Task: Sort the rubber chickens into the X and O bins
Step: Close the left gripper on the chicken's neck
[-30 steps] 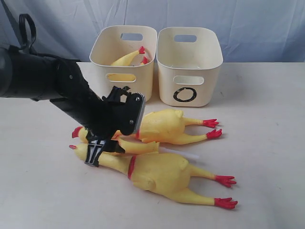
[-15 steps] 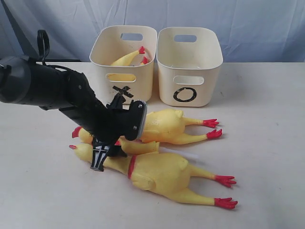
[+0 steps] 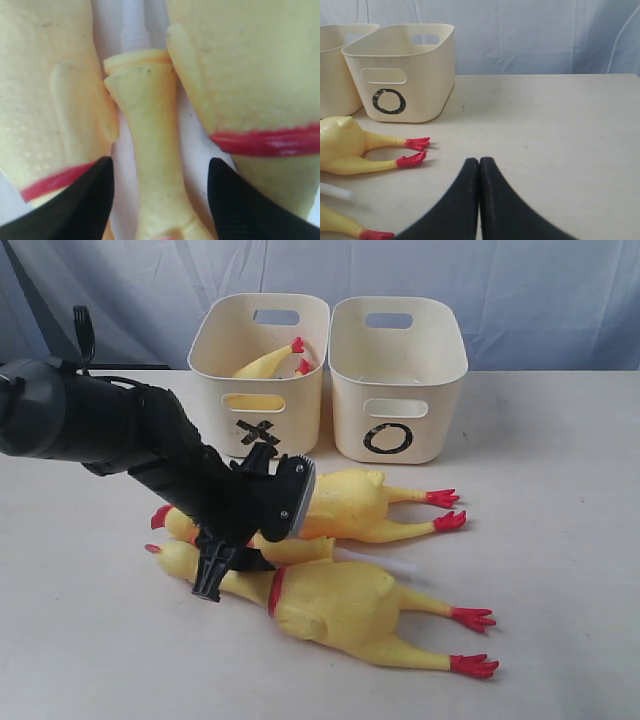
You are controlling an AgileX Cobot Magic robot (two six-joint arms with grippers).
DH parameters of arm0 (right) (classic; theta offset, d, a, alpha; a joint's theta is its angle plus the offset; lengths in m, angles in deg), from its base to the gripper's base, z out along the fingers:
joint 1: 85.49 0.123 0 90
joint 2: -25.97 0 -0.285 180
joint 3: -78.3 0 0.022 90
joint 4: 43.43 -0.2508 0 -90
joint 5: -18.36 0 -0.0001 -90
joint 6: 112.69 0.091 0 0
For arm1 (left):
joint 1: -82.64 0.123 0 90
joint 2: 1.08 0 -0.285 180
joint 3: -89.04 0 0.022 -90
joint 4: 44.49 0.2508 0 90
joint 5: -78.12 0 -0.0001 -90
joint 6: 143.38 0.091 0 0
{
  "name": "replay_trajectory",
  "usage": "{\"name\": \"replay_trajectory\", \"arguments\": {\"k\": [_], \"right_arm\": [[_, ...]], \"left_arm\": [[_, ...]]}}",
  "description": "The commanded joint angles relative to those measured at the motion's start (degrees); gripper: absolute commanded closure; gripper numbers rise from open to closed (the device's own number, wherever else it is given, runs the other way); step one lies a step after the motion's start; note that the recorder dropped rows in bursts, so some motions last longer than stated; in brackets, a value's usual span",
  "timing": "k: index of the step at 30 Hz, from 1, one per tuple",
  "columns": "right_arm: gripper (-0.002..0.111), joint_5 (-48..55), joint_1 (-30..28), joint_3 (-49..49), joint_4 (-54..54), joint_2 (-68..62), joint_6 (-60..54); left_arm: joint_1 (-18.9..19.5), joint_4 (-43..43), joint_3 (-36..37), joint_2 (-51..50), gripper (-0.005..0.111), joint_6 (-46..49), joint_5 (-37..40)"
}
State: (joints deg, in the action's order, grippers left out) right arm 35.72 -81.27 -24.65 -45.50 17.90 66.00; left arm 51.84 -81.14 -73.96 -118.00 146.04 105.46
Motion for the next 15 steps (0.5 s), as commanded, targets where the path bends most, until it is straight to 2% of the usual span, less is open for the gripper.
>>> {"name": "replay_trajectory", "arguments": {"k": [1, 11, 15], "right_arm": [[0.108, -0.7, -0.2, 0.2, 0.1, 0.3, -0.1], [0.108, -0.7, -0.2, 0.2, 0.1, 0.3, -0.1], [0.108, -0.7, -0.2, 0.2, 0.1, 0.3, -0.1]], "left_arm": [[-0.4, -1.1, 0.2, -1.6, 0.053, 0.1, 0.7], [-0.4, -1.4, 0.2, -3.3, 0.053, 0.3, -0.4], [-0.4, -1.4, 0.2, -4.2, 0.062, 0.3, -0.4]]}}
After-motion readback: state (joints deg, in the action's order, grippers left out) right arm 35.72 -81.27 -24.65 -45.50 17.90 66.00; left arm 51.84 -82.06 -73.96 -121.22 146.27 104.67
